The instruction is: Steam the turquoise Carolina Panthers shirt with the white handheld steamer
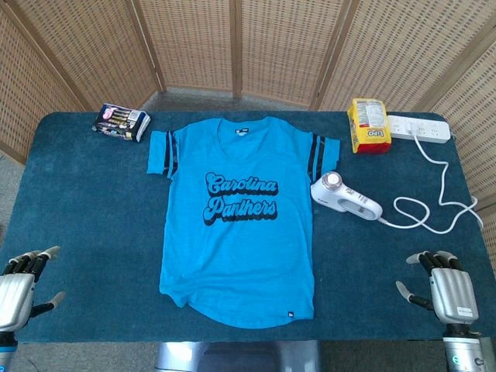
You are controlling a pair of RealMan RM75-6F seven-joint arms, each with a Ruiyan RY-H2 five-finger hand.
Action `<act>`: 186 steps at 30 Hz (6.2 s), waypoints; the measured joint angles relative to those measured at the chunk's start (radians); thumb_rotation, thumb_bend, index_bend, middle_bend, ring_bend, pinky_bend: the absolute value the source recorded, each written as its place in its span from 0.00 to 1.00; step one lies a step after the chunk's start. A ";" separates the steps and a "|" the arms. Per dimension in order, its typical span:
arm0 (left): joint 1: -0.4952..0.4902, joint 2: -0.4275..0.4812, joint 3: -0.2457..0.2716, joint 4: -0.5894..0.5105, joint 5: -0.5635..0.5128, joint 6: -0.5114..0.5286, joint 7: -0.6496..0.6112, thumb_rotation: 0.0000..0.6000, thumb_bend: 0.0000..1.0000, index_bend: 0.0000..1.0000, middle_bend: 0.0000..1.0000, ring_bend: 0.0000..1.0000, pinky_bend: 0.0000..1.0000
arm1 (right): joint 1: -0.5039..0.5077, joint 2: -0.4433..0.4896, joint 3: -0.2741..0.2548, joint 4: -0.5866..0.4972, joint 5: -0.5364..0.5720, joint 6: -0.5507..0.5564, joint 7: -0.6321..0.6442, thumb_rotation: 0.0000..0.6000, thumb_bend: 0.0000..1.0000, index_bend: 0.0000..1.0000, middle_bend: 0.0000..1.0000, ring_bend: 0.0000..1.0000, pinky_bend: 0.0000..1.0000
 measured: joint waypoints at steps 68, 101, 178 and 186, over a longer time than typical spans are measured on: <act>-0.047 -0.007 -0.009 -0.023 -0.048 -0.071 0.062 0.85 0.18 0.18 0.32 0.22 0.21 | 0.388 -0.327 0.282 0.223 0.294 -0.244 -0.263 0.78 0.23 0.18 0.30 0.30 0.31; -0.048 -0.008 -0.012 -0.006 -0.065 -0.070 0.045 0.85 0.18 0.18 0.32 0.22 0.21 | 0.522 -0.540 0.300 0.661 0.407 -0.293 -0.335 0.78 0.23 0.19 0.30 0.29 0.30; -0.051 -0.005 0.004 -0.013 -0.088 -0.101 0.061 0.85 0.18 0.18 0.32 0.22 0.21 | 0.709 -0.744 0.331 1.204 0.358 -0.548 -0.093 1.00 0.33 0.69 0.73 0.76 0.72; -0.061 -0.008 0.003 -0.016 -0.077 -0.109 0.074 0.85 0.18 0.18 0.32 0.22 0.21 | 0.681 -0.686 0.345 1.099 0.368 -0.530 -0.045 1.00 0.33 0.72 0.75 0.78 0.74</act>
